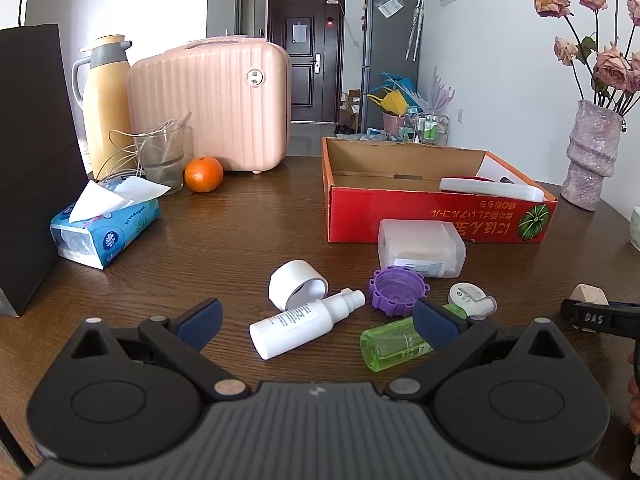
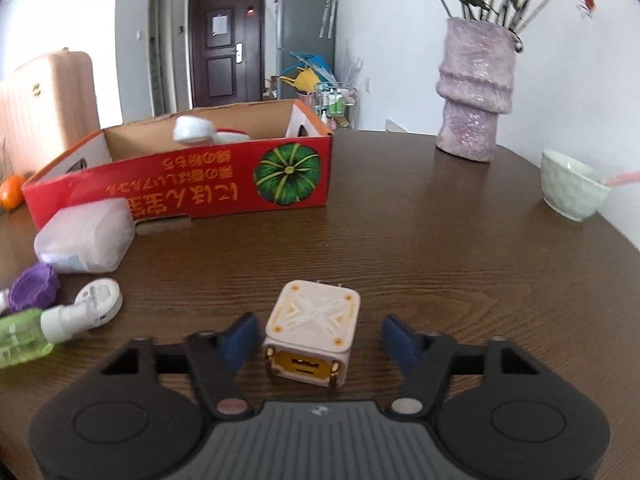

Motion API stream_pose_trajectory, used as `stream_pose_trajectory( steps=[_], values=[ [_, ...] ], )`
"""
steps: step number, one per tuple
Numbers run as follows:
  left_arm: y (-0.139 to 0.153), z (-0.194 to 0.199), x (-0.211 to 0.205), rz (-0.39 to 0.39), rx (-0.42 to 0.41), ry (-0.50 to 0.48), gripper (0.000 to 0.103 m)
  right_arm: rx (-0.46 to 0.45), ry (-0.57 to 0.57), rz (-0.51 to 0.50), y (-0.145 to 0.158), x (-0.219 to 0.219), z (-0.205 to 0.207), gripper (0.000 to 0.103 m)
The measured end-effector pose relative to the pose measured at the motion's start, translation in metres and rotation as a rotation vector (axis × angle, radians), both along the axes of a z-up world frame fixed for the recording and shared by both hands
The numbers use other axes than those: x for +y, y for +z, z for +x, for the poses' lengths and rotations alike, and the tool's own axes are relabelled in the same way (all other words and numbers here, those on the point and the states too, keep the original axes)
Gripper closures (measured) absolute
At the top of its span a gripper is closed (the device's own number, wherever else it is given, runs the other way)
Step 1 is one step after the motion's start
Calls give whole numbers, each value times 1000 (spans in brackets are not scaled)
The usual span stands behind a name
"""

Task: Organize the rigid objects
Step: 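Grasp the small white cube toy with the right tool, then lift the cube toy with the right tool while the left tool approaches the purple cap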

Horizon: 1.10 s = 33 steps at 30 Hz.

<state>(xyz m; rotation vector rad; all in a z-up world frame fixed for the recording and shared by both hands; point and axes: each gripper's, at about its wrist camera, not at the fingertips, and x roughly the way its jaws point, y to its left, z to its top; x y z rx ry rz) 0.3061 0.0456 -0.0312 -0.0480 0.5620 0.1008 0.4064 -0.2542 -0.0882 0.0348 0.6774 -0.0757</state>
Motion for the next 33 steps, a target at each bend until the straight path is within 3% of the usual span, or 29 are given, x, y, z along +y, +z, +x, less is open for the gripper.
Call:
stream_pose_trajectory(
  steps=[8,24,33],
  values=[
    [0,0,1,1,-3,7,0,-20,20,-7,2,3,-8,65],
    [-3,4,2,-2,13,23,0,-211,62,43,33,4,-51,65],
    [-12,15,6,4,51,76,0,-240,72,59,37,3,-59,65]
  ],
)
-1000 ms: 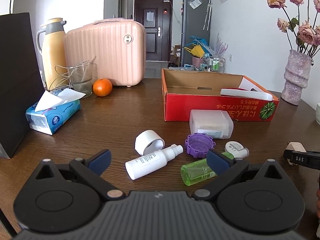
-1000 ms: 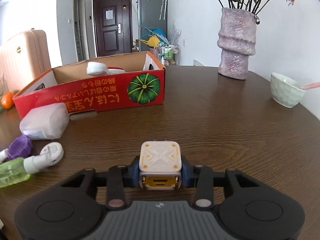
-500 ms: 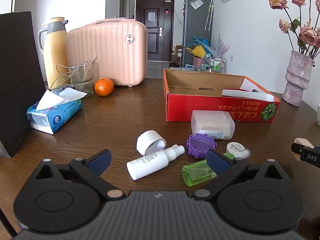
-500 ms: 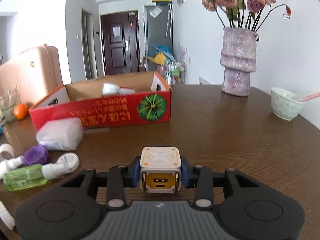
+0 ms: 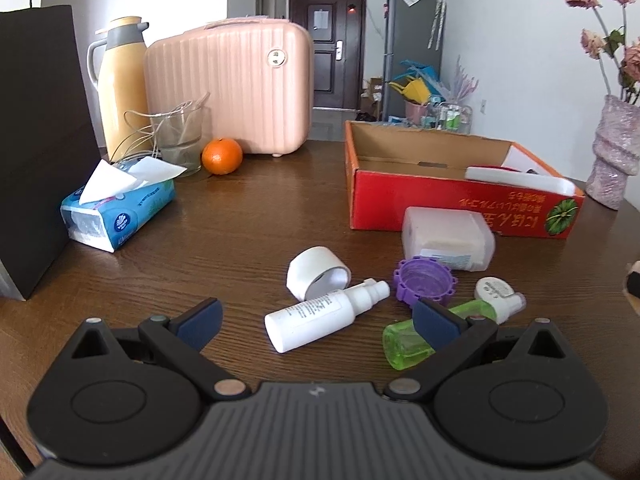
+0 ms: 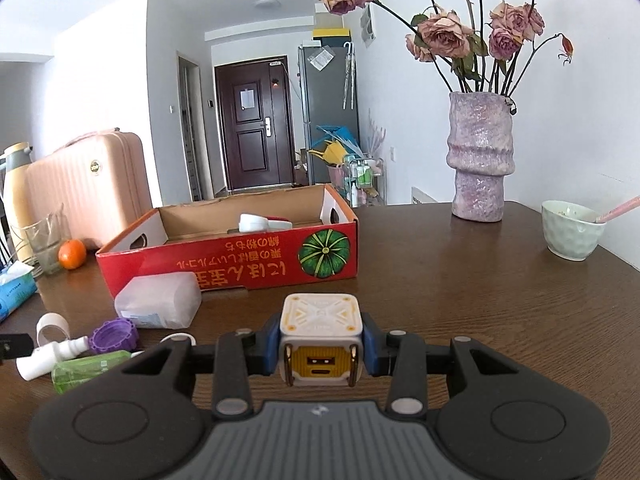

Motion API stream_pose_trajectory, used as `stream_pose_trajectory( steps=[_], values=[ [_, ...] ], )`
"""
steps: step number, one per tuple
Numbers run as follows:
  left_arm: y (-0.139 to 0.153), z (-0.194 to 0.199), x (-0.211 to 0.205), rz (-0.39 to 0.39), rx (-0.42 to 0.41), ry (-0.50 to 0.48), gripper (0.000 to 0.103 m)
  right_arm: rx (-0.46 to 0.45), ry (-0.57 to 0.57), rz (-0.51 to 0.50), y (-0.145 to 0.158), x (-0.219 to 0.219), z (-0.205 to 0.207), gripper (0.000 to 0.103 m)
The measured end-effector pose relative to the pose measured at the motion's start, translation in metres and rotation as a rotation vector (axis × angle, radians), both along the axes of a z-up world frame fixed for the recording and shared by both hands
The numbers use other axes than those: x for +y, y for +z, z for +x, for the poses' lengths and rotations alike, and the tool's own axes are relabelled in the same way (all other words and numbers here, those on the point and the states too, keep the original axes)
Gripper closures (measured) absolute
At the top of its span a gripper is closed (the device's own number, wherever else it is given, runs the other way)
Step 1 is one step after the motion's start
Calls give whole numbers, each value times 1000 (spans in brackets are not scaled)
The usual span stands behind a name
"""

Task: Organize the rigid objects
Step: 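Lift the cube toy with the right tool while the left tool approaches the purple cap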

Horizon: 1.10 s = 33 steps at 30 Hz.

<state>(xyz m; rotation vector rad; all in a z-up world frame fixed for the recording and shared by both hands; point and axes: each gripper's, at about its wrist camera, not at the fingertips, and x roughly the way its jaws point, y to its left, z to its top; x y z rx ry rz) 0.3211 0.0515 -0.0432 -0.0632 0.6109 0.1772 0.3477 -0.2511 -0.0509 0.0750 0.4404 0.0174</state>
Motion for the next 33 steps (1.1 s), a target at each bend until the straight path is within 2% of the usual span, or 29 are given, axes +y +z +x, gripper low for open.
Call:
stream_pose_trajectory(
  steps=[10,22,33],
  values=[
    [-4,33,6,-87,64,104,0,-1,-8,36,1,-6,0,65],
    [-16,62,-14,-44,124,195,0,4,-16,68,0,-11,2,65],
    [-24,77,-20,-26,153,223,0,20,-19,78,-2,-13,6,65]
  ],
)
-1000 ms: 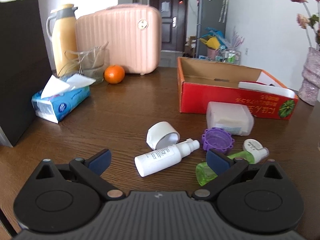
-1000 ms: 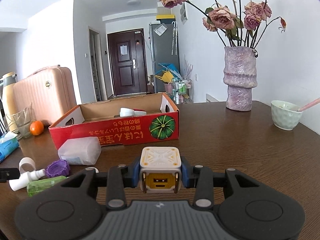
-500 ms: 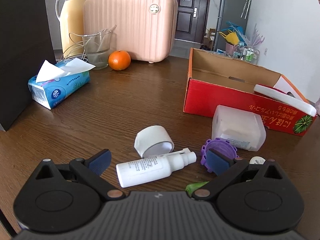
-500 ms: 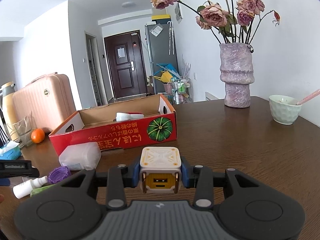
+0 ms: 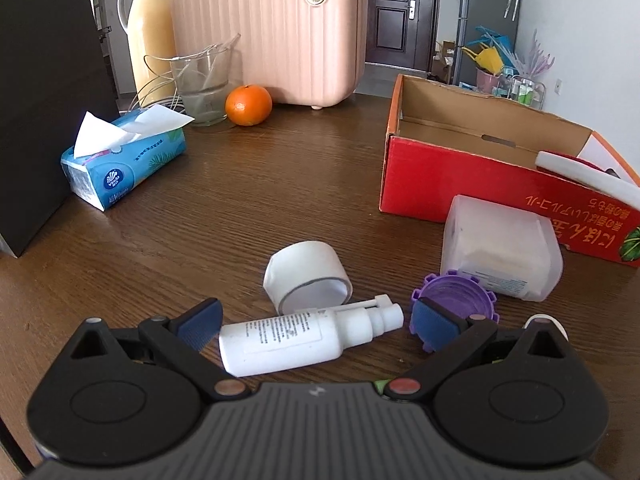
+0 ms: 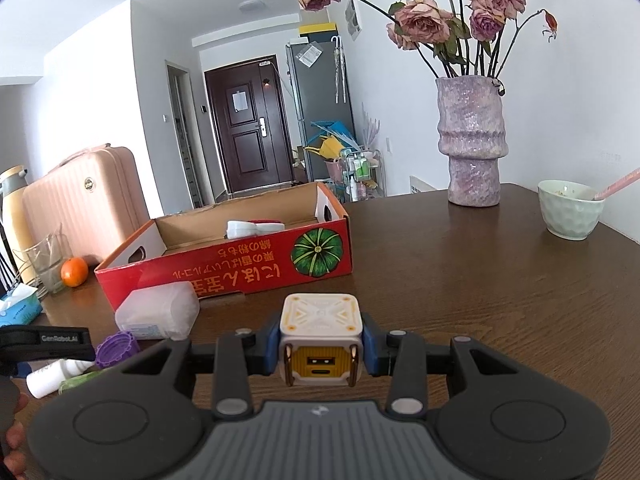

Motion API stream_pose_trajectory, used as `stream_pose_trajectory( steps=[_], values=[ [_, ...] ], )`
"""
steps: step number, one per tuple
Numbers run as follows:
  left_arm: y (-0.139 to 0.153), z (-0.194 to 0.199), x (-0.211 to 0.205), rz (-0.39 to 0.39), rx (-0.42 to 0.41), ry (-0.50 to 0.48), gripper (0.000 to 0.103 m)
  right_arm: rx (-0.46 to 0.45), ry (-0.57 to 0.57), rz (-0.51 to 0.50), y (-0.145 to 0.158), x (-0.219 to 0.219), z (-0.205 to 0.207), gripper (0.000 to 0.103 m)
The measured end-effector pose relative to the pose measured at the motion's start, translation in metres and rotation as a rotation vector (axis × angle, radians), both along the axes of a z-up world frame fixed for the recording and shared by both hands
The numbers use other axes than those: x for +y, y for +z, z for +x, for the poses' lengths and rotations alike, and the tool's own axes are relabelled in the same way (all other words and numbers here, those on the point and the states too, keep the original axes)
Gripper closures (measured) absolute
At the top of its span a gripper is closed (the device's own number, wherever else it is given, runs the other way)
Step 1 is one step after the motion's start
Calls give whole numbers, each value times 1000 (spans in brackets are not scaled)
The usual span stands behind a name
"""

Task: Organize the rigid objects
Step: 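Lift the cube toy with the right tool while the left tool approaches the purple cap, then grasp the white spray bottle with the left tool while the right tool holds the cube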

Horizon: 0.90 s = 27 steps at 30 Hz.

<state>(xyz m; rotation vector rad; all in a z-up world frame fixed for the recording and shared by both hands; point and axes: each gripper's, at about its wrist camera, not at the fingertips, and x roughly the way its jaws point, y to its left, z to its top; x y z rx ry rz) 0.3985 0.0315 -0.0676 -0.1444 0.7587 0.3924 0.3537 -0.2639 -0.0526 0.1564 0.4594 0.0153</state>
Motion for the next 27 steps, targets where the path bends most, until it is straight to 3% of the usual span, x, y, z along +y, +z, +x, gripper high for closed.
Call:
stream_pose_trajectory(
  steps=[20,27],
  values=[
    [-9,4,7,-18,22,45,0,-5,3,2,0,-1,1,65],
    [-10,3,9,-26,18,35,4,-19,7,1,1,-1,-2,65]
  ],
)
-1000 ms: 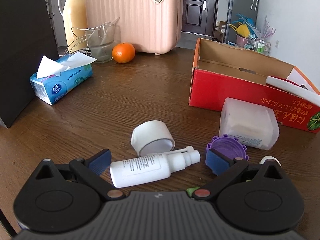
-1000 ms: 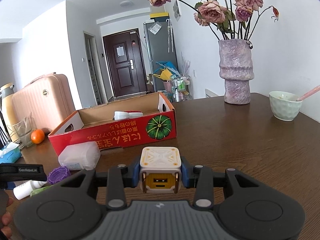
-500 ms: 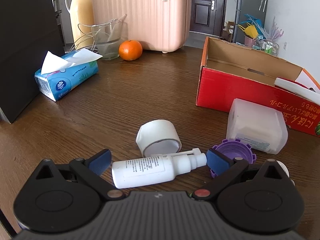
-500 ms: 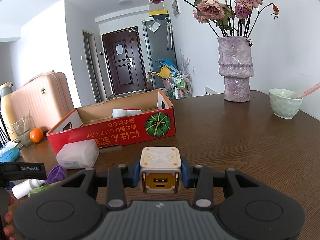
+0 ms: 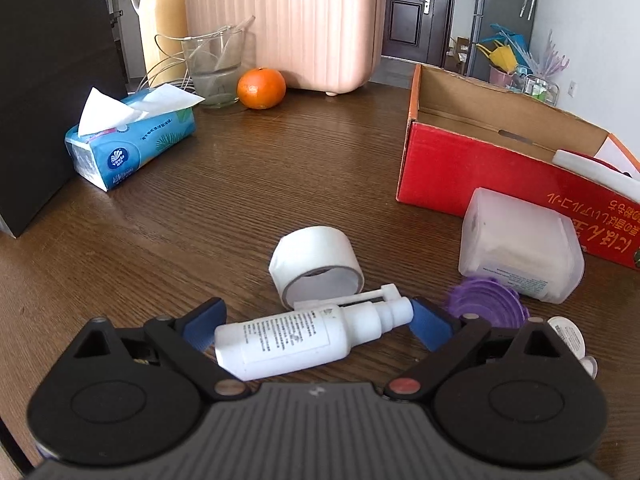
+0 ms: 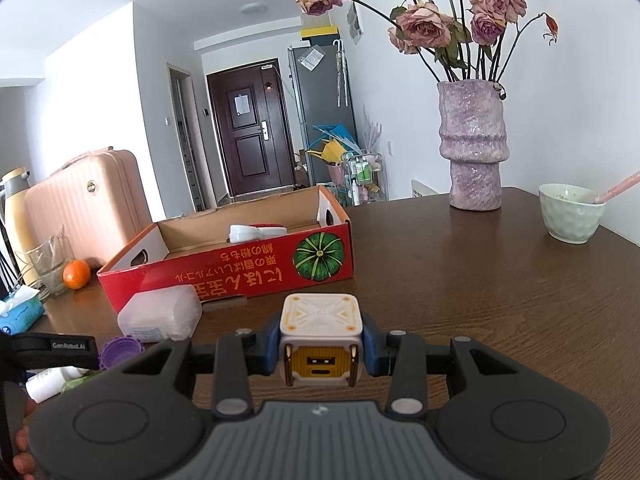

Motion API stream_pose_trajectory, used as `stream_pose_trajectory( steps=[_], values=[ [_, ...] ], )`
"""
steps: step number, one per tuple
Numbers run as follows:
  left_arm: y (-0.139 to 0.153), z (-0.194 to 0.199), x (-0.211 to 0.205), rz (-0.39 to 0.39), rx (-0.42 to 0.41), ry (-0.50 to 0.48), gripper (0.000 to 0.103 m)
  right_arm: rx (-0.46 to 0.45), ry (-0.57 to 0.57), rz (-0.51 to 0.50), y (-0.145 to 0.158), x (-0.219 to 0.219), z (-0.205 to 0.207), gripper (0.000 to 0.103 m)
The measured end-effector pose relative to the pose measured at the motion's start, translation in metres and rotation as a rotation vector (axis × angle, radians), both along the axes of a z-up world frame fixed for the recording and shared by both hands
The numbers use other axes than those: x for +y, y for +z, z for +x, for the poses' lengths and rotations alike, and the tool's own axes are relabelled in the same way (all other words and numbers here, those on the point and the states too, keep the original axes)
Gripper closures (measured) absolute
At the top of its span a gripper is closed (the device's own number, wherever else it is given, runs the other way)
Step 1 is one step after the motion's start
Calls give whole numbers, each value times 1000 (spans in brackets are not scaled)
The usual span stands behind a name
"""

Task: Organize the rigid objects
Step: 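Grasp the white spray bottle with the left tool while the right tool holds the cube, then carry the spray bottle and cube toy over the red box with both tools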

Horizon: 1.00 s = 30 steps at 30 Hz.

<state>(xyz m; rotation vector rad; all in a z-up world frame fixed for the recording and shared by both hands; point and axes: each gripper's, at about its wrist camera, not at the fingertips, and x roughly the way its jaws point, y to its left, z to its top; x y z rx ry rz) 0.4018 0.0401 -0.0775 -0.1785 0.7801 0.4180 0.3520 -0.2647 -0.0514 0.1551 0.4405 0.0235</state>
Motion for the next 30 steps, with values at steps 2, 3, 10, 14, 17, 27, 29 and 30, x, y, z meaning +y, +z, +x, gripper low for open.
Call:
stream_pose_trajectory(
  steps=[2,3,10,14,17,27,29,30],
  values=[
    [0,0,0,0,1,-2,4,-5,1,0,0,0,-1,65],
    [0,-1,1,-4,1,-2,4,-8,1,0,1,1,-1,65],
    [10,-12,2,2,-43,-18,5,-26,5,-4,3,2,-5,65],
    [20,-25,2,12,-89,-20,5,-37,9,-8,3,3,-7,65],
    [27,-34,2,18,-122,-22,5,-43,12,-15,3,5,-8,65],
    [45,-65,-7,28,-219,-71,5,-65,31,-37,3,13,-14,65],
    [48,-70,-9,29,-235,-85,5,-68,37,-37,4,16,-16,65],
    [50,-73,-10,28,-244,-89,5,-69,40,-37,4,18,-17,65]
  ],
)
